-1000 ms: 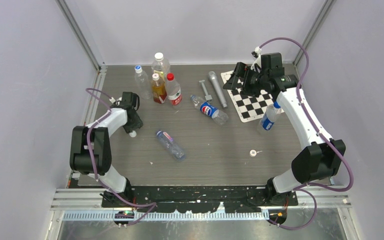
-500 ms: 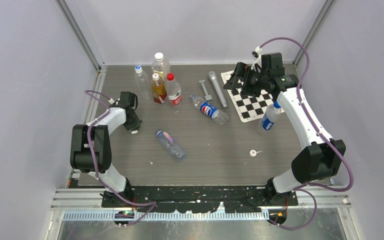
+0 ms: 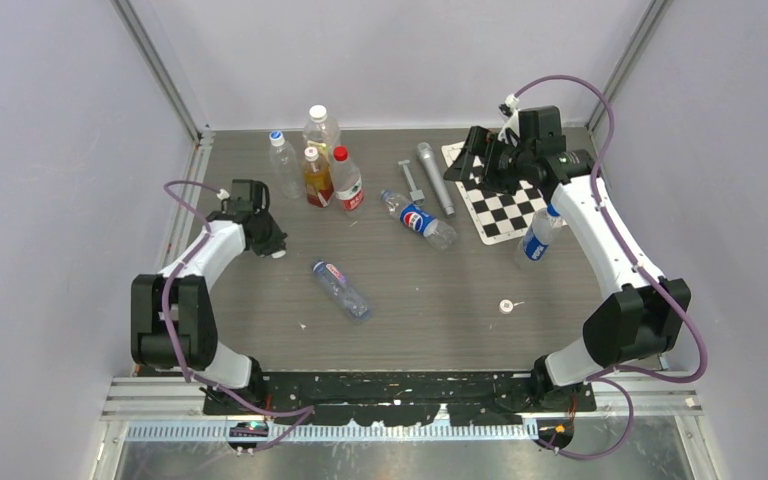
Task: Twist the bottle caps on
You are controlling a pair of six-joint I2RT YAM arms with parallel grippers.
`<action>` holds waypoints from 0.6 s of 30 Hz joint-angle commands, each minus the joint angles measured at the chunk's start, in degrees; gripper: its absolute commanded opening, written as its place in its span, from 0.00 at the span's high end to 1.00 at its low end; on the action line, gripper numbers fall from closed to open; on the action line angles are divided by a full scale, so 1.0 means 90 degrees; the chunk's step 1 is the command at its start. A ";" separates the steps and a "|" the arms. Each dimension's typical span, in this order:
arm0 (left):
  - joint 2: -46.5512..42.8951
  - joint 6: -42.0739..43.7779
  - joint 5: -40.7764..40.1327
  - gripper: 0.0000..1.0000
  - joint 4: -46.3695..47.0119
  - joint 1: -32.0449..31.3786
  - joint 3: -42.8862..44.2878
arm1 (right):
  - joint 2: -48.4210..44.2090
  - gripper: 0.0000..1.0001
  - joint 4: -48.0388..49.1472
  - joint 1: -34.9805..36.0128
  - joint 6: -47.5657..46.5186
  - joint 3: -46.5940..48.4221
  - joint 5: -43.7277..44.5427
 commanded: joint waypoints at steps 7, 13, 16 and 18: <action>-0.0793 -0.0661 0.1678 1.00 0.0244 0.0025 0.0189 | -0.0408 0.00 0.0861 0.0722 -0.0391 -0.0397 -0.0347; -0.0930 -0.1429 0.2341 1.00 0.0568 -0.0143 0.0142 | -0.0688 0.00 0.3325 0.1647 0.0187 -0.1692 -0.0389; -0.0924 -0.1737 0.2477 1.00 0.0720 -0.0402 0.0222 | -0.0697 0.00 0.5234 0.2094 0.0685 -0.2603 -0.0290; -0.0939 -0.1964 0.2538 1.00 0.0820 -0.0597 0.0292 | -0.0569 0.00 0.5714 0.2294 0.0882 -0.2817 -0.0128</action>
